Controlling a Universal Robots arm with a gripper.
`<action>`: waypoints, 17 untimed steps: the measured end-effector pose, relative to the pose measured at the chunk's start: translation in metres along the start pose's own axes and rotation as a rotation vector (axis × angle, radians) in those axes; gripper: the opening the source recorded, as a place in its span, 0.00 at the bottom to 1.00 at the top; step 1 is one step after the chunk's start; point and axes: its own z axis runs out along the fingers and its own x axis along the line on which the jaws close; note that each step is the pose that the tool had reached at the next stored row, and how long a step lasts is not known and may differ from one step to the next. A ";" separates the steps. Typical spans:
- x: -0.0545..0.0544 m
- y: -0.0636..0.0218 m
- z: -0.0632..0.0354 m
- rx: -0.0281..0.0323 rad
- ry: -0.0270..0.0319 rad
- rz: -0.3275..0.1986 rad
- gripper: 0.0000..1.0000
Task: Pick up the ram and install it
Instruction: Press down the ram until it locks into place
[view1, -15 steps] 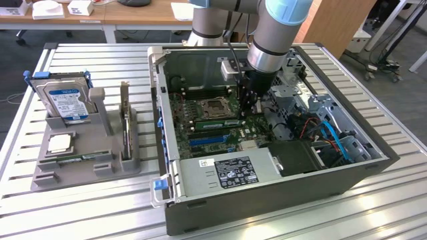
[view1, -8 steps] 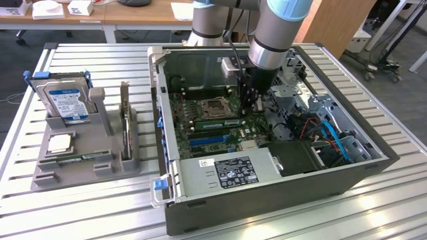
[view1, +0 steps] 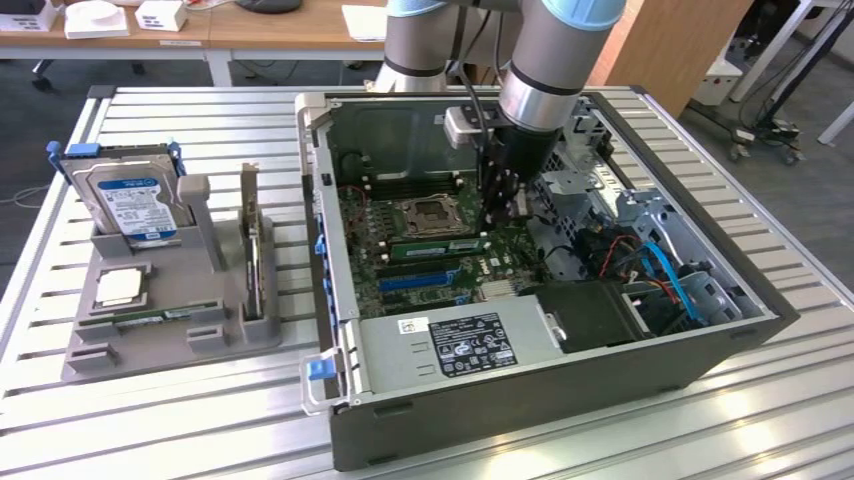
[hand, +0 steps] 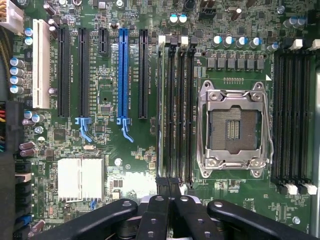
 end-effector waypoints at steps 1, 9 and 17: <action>0.000 0.0000 0.0000 0.0000 0.0000 0.000 0.10; 0.000 0.0081 0.0002 0.0002 0.0002 0.000 0.10; 0.000 0.0282 0.0011 0.0008 0.0001 0.000 0.10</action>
